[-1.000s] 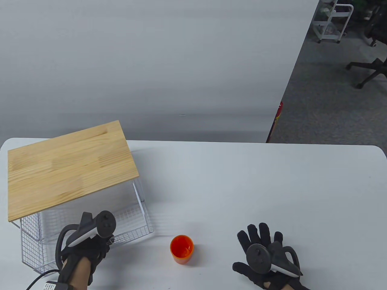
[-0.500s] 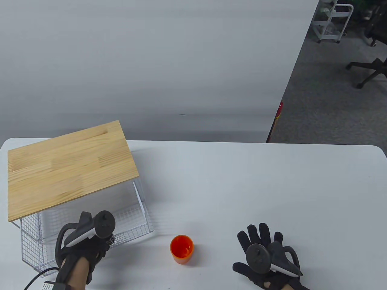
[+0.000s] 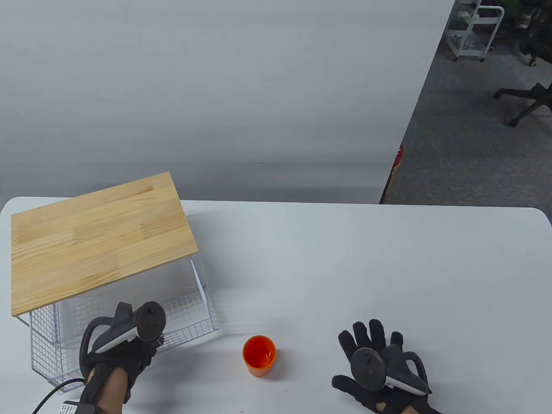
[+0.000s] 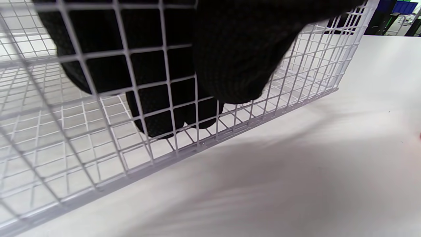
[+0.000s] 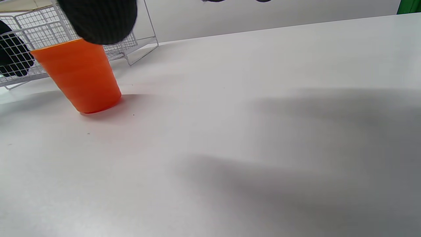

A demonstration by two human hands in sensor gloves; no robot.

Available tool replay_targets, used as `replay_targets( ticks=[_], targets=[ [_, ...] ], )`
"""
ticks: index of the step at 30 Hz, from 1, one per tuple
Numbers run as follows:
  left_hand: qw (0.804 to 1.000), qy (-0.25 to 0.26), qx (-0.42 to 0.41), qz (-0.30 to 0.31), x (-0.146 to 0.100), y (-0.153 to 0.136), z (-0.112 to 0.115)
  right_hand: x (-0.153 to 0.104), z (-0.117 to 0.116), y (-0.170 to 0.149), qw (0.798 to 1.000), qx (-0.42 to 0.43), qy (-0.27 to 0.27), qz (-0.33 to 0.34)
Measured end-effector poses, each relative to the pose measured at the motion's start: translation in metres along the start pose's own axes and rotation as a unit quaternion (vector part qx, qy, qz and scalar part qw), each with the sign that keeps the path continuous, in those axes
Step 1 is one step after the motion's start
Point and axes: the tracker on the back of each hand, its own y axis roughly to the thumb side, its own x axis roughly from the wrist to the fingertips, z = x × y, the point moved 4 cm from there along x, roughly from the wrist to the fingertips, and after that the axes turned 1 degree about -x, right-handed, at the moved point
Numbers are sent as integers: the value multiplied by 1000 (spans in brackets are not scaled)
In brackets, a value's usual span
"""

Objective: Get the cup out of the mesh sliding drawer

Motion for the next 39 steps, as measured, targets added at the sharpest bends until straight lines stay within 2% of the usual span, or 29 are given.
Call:
replay_targets(
  ticks=[23, 39],
  targets=[
    [1000, 15, 3, -24, 3, -4, 0, 0, -1, 0, 1000, 2, -2, 2],
    [998, 48, 24, -39, 2, -5, -4, -1, -1, 0, 1000, 0, -6, 2]
  ],
)
